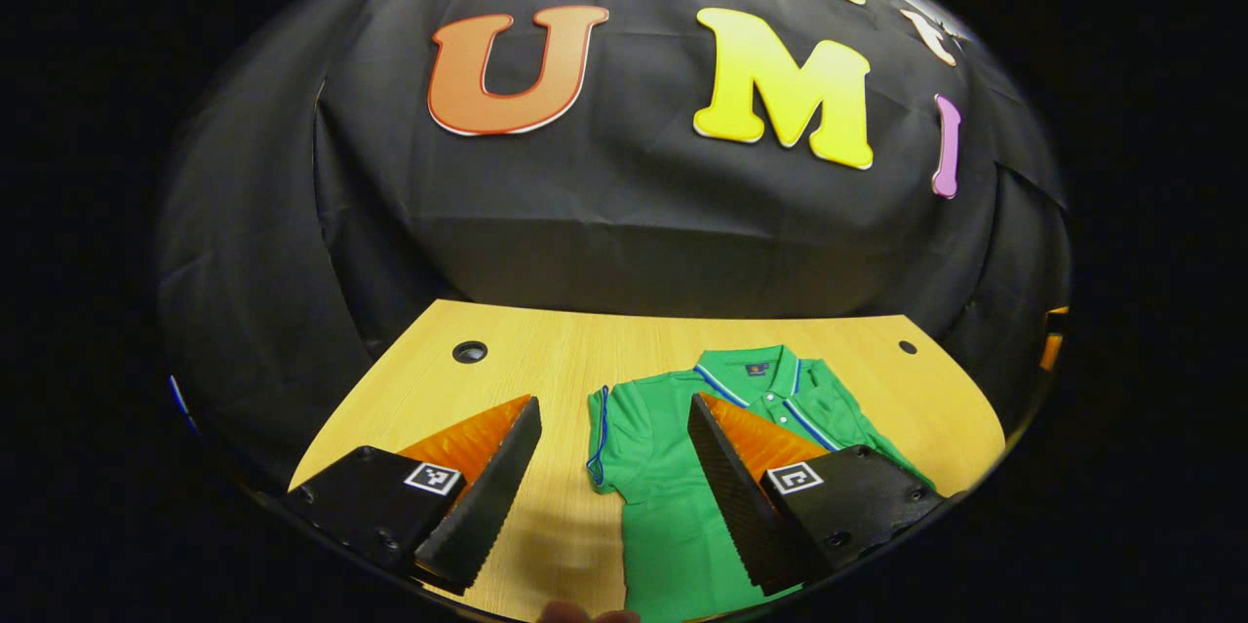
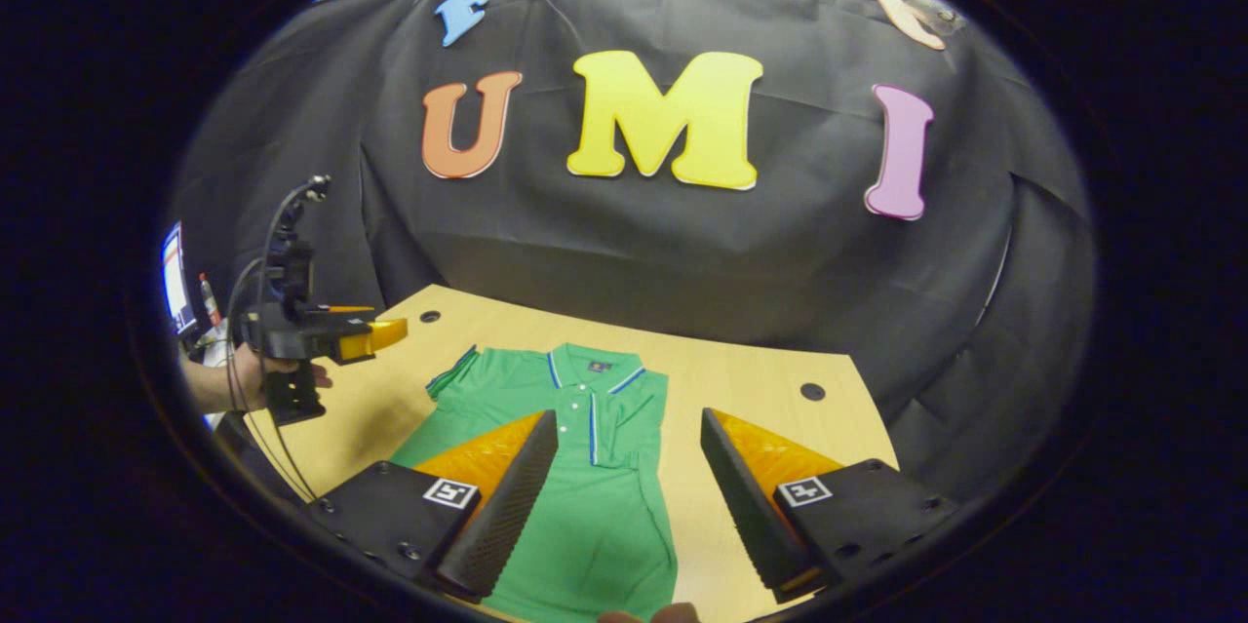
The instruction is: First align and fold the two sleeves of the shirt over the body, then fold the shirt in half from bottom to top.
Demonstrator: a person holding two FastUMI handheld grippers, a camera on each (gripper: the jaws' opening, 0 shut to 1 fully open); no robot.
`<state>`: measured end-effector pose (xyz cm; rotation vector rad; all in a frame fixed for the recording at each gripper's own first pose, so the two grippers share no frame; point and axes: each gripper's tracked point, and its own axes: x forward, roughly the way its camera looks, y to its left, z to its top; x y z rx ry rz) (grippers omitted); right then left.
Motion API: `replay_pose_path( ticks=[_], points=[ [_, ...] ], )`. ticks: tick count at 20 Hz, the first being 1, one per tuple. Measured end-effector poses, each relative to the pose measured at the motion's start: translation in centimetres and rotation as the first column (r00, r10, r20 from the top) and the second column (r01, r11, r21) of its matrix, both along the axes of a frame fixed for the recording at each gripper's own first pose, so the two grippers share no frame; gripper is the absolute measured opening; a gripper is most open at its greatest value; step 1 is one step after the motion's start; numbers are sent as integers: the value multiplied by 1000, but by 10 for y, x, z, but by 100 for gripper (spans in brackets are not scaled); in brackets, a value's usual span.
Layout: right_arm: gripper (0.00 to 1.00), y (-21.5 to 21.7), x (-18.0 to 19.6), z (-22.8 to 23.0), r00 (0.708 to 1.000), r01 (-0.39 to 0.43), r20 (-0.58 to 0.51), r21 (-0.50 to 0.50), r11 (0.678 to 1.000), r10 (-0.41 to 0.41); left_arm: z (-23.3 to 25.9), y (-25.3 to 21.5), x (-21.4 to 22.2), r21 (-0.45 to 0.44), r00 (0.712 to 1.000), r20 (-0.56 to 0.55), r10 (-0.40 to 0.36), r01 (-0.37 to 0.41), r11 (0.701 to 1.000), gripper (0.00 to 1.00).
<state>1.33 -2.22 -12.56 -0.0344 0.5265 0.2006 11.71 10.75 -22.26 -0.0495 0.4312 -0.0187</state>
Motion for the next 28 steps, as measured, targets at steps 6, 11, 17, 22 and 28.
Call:
replay_pose_path(
  ticks=[6, 11, 17, 22, 28],
  points=[
    [95, -21, -30, -27, 996, 43, -72, -8, 999, -44, -78, 20, 37, 6, 996, -73, 56, -55, 998, 98],
    [94, -31, -45, -54, 985, 88, -148, 6, 996, -87, -124, 22, 49, 1, 987, -162, 21, -22, 1000, 98],
    [96, -16, -35, -60, 980, 95, -182, 82, 992, -78, -151, 19, 49, -7, 974, -227, -5, 3, 1000, 74],
    [94, -5, -34, -63, 977, 99, -201, 139, 985, -70, -155, 20, 53, 31, 970, -240, -29, 38, 999, 48],
    [94, -3, -36, -63, 977, 111, -199, 169, 979, -77, -139, 29, 58, 49, 980, -191, -54, 65, 997, 5]
  ],
)
